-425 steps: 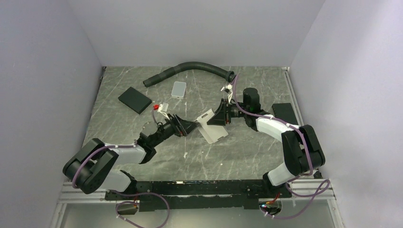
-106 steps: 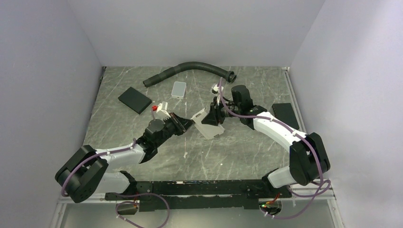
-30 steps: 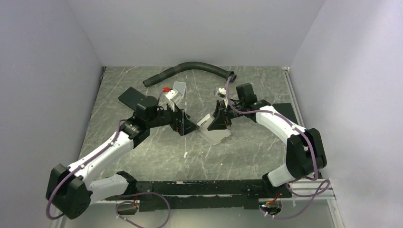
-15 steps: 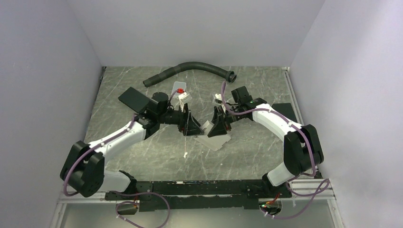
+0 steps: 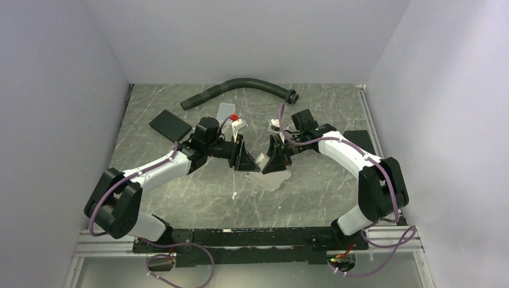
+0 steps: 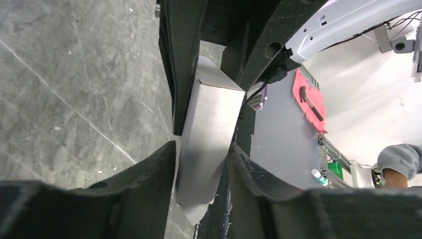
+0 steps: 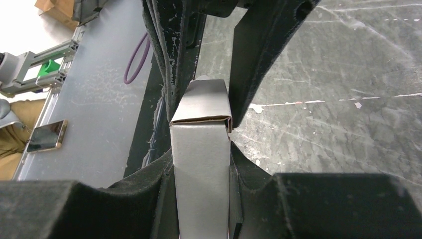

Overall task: Fold the paper box
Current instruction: Close the paper box at the center of the board.

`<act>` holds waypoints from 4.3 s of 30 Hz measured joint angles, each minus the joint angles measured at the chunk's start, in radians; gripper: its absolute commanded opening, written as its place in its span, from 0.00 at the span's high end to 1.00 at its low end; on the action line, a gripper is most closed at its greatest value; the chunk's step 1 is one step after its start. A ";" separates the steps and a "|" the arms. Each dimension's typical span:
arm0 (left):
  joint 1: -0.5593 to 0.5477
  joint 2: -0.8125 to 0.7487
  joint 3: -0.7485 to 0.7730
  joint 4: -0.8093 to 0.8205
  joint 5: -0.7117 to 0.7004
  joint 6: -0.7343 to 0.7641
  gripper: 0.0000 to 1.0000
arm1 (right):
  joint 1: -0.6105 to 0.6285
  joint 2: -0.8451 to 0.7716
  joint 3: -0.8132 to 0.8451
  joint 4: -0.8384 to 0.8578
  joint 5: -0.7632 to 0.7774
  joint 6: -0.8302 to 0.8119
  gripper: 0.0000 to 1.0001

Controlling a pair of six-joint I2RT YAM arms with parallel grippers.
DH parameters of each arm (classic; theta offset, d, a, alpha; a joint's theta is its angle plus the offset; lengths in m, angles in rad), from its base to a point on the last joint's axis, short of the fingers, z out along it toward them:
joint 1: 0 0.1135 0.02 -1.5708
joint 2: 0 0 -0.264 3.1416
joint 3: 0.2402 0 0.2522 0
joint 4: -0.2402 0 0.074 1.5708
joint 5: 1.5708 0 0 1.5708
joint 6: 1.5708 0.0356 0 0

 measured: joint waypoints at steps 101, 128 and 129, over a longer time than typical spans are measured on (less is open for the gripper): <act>-0.046 0.310 0.105 -0.128 -0.568 0.360 0.18 | -0.149 -0.069 -0.116 -0.157 0.365 -0.325 0.97; -0.148 0.319 0.105 -0.192 -0.795 0.046 0.22 | -0.196 -0.049 -0.140 0.055 0.357 0.076 0.79; -0.156 0.318 0.105 -0.195 -0.813 0.020 0.24 | -0.198 -0.057 -0.141 0.050 0.361 0.071 0.80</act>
